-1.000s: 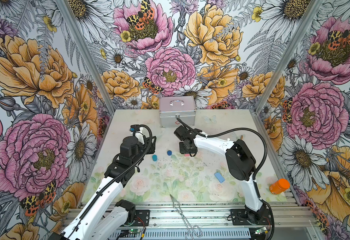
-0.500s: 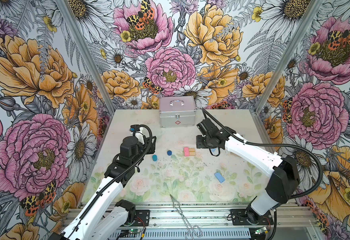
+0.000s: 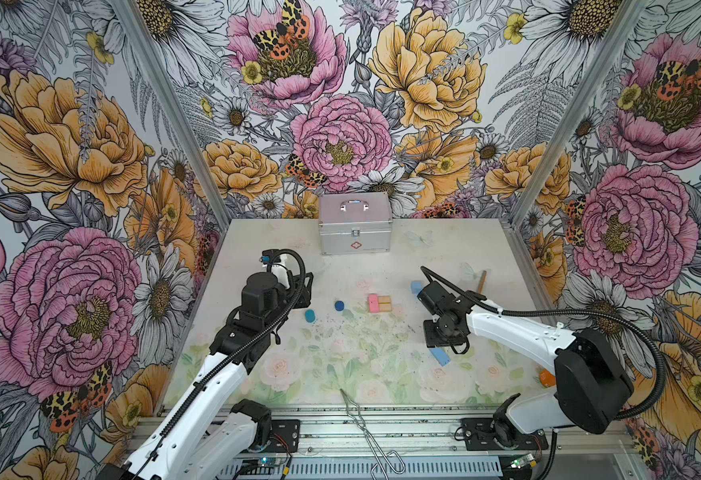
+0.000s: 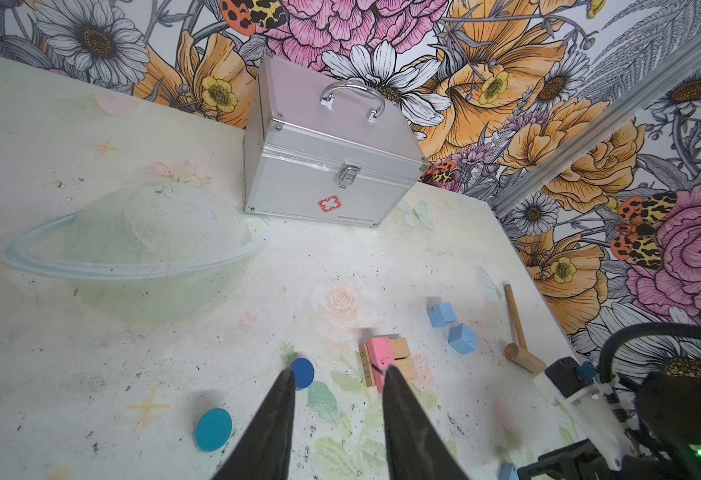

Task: Build the wood block tower
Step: 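Move the right gripper to the light-blue bar and grasp it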

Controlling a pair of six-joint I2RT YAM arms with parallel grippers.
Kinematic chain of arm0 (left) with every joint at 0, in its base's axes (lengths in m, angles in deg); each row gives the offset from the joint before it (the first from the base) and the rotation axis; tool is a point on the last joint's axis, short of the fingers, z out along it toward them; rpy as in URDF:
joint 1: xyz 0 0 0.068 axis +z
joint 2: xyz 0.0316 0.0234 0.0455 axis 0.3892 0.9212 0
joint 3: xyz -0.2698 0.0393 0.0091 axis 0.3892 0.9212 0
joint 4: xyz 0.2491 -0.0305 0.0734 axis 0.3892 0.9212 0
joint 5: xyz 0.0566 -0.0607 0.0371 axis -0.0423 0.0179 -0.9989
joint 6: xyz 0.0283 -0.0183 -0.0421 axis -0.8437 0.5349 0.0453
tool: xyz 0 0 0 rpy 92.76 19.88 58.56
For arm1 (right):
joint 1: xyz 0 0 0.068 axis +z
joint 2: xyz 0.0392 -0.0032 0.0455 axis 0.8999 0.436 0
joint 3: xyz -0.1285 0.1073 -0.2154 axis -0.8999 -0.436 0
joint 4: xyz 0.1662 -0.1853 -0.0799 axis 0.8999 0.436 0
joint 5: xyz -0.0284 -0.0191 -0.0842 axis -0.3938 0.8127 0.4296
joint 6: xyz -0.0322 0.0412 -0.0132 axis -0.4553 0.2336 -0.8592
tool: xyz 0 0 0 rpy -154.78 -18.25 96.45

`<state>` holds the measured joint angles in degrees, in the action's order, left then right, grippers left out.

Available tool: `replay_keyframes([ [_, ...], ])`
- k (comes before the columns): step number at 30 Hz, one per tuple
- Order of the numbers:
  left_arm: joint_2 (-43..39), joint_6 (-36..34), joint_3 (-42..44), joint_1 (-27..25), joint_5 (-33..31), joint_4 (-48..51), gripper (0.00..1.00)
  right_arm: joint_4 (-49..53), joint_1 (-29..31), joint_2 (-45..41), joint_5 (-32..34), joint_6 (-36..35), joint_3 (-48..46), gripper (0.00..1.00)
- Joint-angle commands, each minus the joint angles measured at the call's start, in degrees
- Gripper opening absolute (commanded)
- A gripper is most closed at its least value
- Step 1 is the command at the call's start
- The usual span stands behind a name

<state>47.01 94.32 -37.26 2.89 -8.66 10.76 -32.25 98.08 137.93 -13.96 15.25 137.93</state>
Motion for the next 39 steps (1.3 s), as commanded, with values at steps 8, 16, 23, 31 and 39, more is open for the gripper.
replay_keyframes([
  [8, 0.1, -0.8, 0.3, -0.1, -1.5, 0.1, 0.37, -4.7, 0.3, -3.3, -3.8, 0.1, -5.5, 0.58],
  [16, 0.2, -0.9, 0.3, -0.1, -1.4, 0.1, 0.37, -6.6, 0.3, -1.8, -4.9, 0.6, -7.9, 0.64],
  [23, 0.3, -0.9, 0.1, -0.1, -1.3, 0.2, 0.37, -8.1, 0.3, -0.2, -5.5, 1.4, -8.1, 0.52],
  [31, 0.2, -0.8, 0.1, -0.2, -1.3, 0.3, 0.37, -8.7, 0.4, 0.8, -6.2, 2.1, -8.0, 0.32],
  [39, 0.3, -0.8, 0.1, -0.2, -1.4, 0.1, 0.37, -8.4, 0.3, 1.9, -6.7, 2.8, -5.6, 0.0],
])
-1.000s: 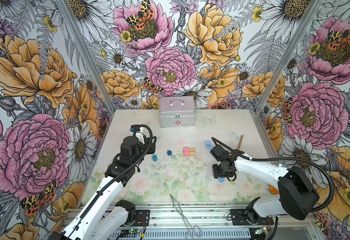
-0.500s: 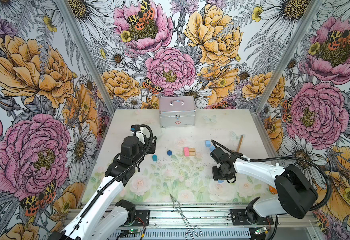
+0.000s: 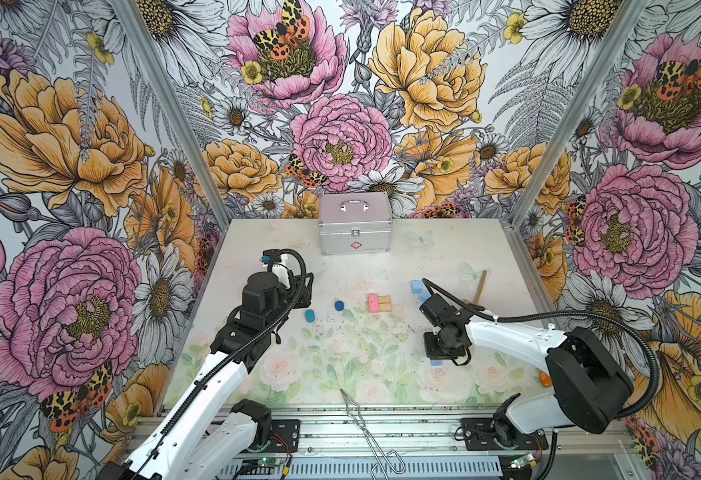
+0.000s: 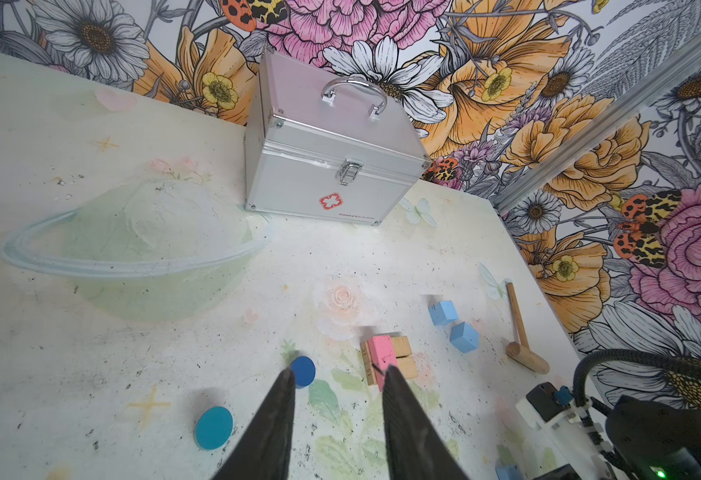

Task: Build the wood block tower
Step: 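Move the right gripper to the light-blue bar and grasp it, then carry the light-blue bar with the right gripper over the wood bars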

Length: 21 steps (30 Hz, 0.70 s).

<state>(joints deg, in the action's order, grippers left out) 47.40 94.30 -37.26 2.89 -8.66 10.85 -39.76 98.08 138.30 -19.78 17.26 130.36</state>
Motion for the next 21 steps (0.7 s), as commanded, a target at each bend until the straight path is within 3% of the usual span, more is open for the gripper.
replay_keyframes([
  [1, -0.1, -0.8, 0.2, -0.3, -1.2, 0.0, 0.37, -0.7, 0.3, 1.6, -1.0, 0.9, 3.3, 0.0],
  [9, 0.4, -0.8, 0.2, -0.4, -0.5, -0.3, 0.37, 3.4, 0.8, 5.2, 0.9, 0.3, 18.7, 0.0],
  [21, 1.4, -0.8, 0.1, -0.2, 0.3, -0.6, 0.37, 4.8, 1.9, 22.4, 0.4, -3.4, 39.9, 0.0],
])
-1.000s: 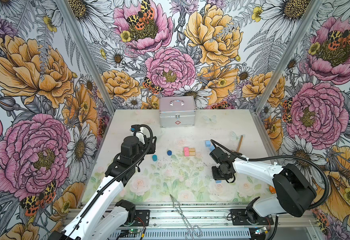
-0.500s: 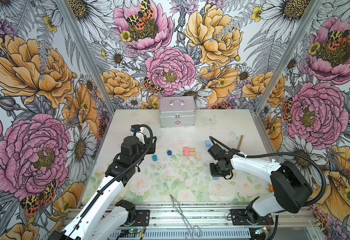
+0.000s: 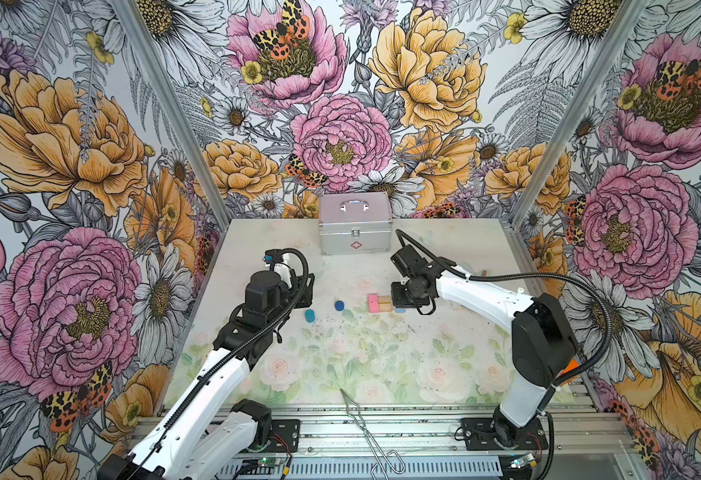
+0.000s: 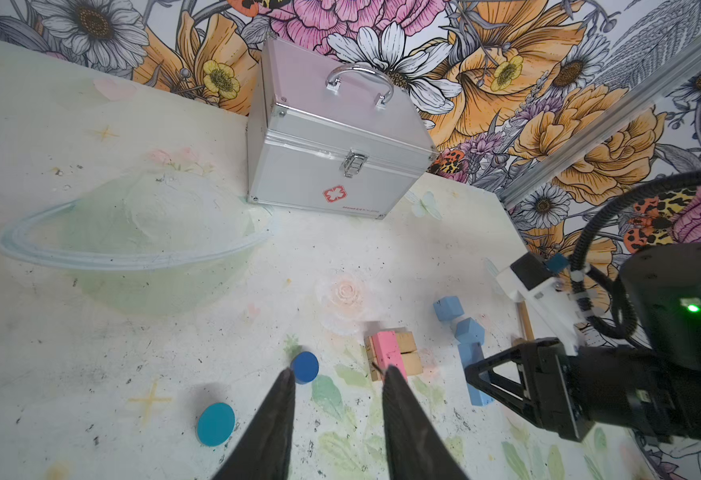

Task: Build the wood block tower
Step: 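Carry the light-blue bar with the right gripper over the wood bars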

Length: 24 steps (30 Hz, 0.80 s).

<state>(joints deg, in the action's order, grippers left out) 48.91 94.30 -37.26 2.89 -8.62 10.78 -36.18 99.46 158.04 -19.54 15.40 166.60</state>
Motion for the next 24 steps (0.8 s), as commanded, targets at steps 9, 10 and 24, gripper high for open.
replay_keyframes([
  [9, 0.3, -0.8, 0.2, 0.0, 0.5, -0.7, 0.37, 1.6, 0.8, 9.0, -0.2, -3.6, 8.7, 0.0],
  [10, 0.3, -0.8, 0.3, 0.0, 0.5, -0.7, 0.37, 1.6, 0.7, 9.4, -0.1, -3.8, 9.0, 0.0],
  [24, 0.2, -0.8, 0.2, 0.0, 0.6, -0.6, 0.37, 1.8, 1.1, 13.9, -1.5, -3.9, 12.8, 0.01],
])
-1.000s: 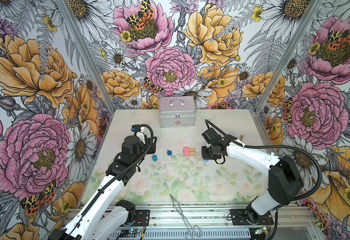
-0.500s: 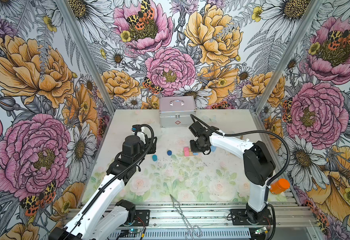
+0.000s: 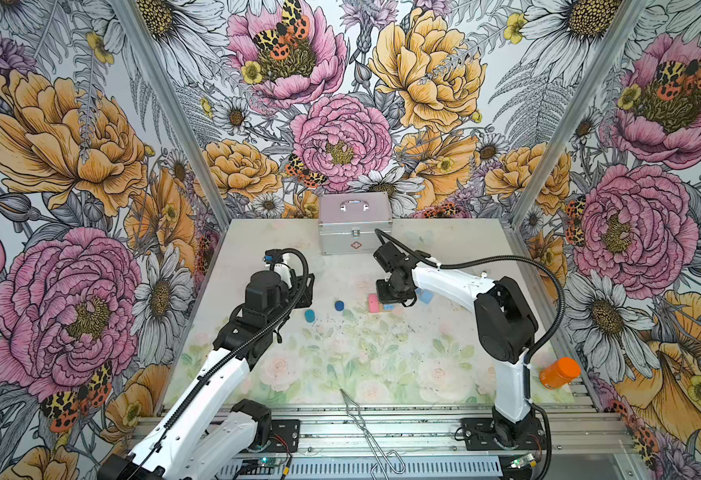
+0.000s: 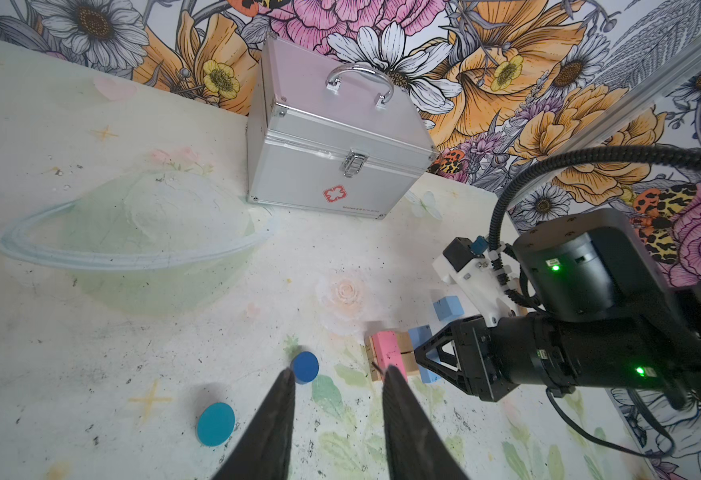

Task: Build the wood block tower
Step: 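Carry the light-blue bar with the right gripper over the wood bars, then lower the light-blue bar upright beside the pink bar and release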

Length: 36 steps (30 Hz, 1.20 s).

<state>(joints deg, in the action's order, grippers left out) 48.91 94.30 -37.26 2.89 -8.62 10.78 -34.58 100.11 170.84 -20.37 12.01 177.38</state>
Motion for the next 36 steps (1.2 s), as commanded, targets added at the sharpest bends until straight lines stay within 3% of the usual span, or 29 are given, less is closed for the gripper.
replay_keyframes([
  [1, 0.2, -0.8, 0.1, 0.0, 0.7, -0.6, 0.37, 0.2, 0.5, 1.4, -0.6, -0.5, 2.1, 0.02],
  [24, 0.1, -0.9, 0.3, 0.0, 0.8, -0.7, 0.37, 1.0, 0.4, 3.1, 0.1, 1.4, 3.2, 0.14],
  [36, -0.1, -0.9, 0.2, 0.0, 0.8, -0.7, 0.37, 1.0, 0.4, 3.1, 0.2, 1.7, 3.6, 0.27],
])
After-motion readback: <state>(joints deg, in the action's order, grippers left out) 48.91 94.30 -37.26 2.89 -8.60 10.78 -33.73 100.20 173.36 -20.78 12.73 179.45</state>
